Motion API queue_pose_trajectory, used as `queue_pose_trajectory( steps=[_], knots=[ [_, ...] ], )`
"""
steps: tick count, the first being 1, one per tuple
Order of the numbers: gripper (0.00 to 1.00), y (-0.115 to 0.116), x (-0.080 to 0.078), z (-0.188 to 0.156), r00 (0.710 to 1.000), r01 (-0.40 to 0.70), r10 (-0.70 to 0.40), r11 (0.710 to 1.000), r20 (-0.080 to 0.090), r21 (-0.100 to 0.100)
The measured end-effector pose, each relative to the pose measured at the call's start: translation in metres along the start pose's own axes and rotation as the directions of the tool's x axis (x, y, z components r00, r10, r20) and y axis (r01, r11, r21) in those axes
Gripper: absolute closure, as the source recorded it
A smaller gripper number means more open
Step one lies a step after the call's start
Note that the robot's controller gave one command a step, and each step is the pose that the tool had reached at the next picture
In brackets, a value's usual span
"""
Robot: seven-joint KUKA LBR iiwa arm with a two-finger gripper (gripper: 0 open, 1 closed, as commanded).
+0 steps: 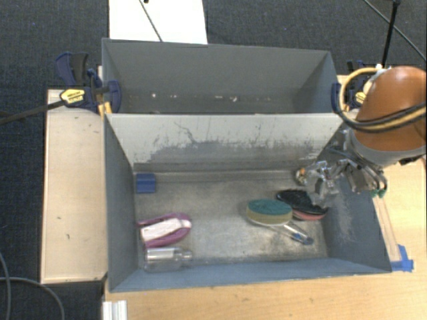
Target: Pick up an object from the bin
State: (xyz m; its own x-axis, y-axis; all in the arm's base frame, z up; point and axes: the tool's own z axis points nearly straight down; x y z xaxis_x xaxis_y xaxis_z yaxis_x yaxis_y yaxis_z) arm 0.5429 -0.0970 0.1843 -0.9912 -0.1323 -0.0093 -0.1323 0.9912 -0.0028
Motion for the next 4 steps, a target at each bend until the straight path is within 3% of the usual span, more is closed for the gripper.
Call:
queue_pose_trajectory(
  steps=[1,2,3,4],
  knots=[
    [0.0,0.0,0.001,0.005,1.0,0.001,-0.001,1.0,-0.007,-0.002],
    [0.0,-0.018,0.012,0.117,0.996,-0.086,0.086,0.996,-0.006,-0.002],
    [1.0,-0.018,0.01,0.11,0.997,-0.081,0.081,0.997,0.0,-0.001],
    [1.0,-0.001,0.028,0.024,0.997,-0.071,0.071,0.997,-0.001,0.0]
  ],
)
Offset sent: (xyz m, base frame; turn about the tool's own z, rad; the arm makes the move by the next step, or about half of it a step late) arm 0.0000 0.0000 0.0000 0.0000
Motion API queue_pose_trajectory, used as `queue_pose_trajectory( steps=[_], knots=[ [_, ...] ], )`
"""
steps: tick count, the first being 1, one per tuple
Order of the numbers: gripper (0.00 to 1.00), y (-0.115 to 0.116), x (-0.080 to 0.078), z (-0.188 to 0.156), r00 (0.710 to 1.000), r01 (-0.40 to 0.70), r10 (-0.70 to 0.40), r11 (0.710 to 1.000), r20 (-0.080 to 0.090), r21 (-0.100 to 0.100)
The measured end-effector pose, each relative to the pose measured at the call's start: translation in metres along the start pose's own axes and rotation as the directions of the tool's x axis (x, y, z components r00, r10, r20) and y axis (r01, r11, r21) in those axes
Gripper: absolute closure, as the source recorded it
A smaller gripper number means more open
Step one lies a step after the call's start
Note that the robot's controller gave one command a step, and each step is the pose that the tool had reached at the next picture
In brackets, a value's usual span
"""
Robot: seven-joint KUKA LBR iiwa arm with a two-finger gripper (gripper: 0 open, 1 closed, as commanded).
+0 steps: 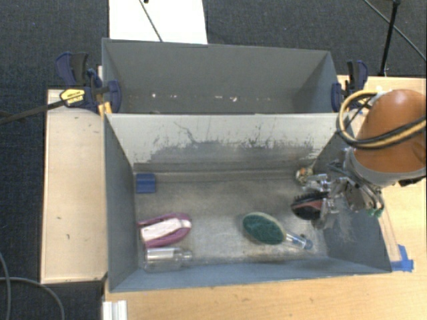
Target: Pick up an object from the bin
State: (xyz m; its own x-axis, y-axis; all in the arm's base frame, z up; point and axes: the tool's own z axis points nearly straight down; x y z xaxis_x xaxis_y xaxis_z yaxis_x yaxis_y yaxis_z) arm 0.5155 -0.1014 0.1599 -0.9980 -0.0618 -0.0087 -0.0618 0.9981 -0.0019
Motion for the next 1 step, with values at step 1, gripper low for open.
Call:
queue_pose_trajectory(
  steps=[1],
  knots=[
    [1.0,-0.0186,0.0261,0.0236,0.999,-0.039,0.039,0.999,-0.011,-0.002]
  ],
)
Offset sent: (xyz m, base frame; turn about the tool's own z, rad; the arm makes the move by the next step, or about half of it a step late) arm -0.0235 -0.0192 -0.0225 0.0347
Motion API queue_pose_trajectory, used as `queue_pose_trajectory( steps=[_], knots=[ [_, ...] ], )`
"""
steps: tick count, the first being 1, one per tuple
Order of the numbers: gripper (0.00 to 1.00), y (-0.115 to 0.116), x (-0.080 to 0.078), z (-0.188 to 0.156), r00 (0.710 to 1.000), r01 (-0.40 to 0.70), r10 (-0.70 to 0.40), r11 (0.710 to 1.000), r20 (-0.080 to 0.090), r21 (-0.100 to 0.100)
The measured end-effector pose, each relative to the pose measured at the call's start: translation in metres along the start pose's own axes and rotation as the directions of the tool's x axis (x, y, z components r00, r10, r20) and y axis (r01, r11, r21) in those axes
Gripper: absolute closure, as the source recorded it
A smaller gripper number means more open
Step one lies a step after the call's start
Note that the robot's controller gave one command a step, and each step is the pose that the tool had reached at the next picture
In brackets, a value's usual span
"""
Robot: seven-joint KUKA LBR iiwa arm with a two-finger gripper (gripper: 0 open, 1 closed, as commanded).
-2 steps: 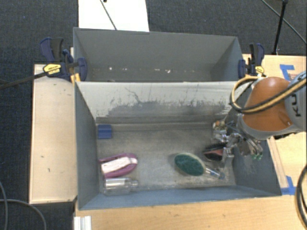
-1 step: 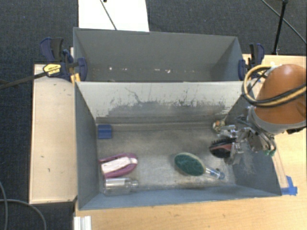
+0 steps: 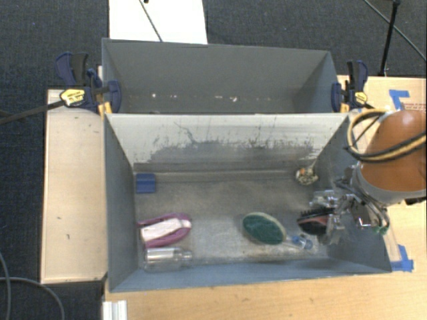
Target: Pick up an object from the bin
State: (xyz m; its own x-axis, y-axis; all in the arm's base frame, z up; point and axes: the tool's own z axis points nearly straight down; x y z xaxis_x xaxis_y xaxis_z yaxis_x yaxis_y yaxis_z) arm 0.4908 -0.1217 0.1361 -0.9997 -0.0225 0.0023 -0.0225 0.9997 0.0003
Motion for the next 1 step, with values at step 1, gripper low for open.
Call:
queue_pose_trajectory(
  steps=[1],
  knots=[
    [1.0,-0.0035,0.0025,-0.1125,1.0,-0.011,0.011,1.0,0.013,0.003]
  ],
)
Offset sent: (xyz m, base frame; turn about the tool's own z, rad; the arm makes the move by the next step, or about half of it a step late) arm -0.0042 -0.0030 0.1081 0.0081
